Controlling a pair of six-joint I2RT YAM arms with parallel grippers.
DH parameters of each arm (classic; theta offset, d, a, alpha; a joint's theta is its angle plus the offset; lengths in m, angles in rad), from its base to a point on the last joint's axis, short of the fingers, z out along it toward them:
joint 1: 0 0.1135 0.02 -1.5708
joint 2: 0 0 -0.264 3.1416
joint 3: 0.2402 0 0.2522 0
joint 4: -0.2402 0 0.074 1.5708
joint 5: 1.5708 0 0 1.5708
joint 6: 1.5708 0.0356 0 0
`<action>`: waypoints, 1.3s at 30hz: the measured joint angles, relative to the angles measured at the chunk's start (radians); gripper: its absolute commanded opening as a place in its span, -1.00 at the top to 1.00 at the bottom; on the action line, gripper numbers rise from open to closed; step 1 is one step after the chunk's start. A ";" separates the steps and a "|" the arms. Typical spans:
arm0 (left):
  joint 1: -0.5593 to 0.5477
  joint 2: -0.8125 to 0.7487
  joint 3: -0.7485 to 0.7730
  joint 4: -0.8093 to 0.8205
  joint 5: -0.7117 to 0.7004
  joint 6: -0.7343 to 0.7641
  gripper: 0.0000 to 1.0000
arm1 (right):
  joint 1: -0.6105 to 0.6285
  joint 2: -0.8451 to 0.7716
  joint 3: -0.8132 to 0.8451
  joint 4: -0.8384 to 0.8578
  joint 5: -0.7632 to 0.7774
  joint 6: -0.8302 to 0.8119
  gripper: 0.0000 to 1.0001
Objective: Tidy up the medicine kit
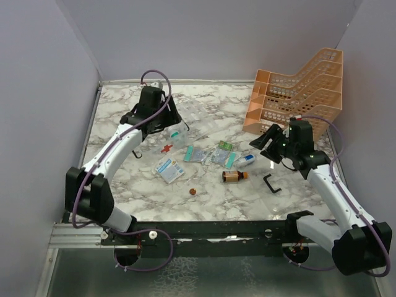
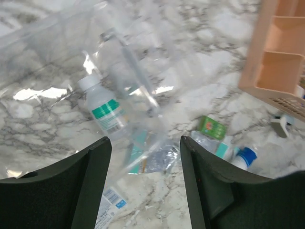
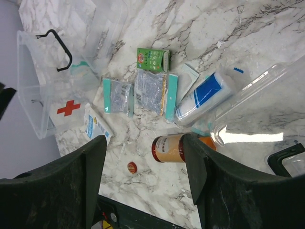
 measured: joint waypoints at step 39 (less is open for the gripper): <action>-0.571 0.227 0.000 0.209 0.349 0.545 -0.35 | 0.000 -0.433 0.011 -0.451 0.257 -0.017 -0.26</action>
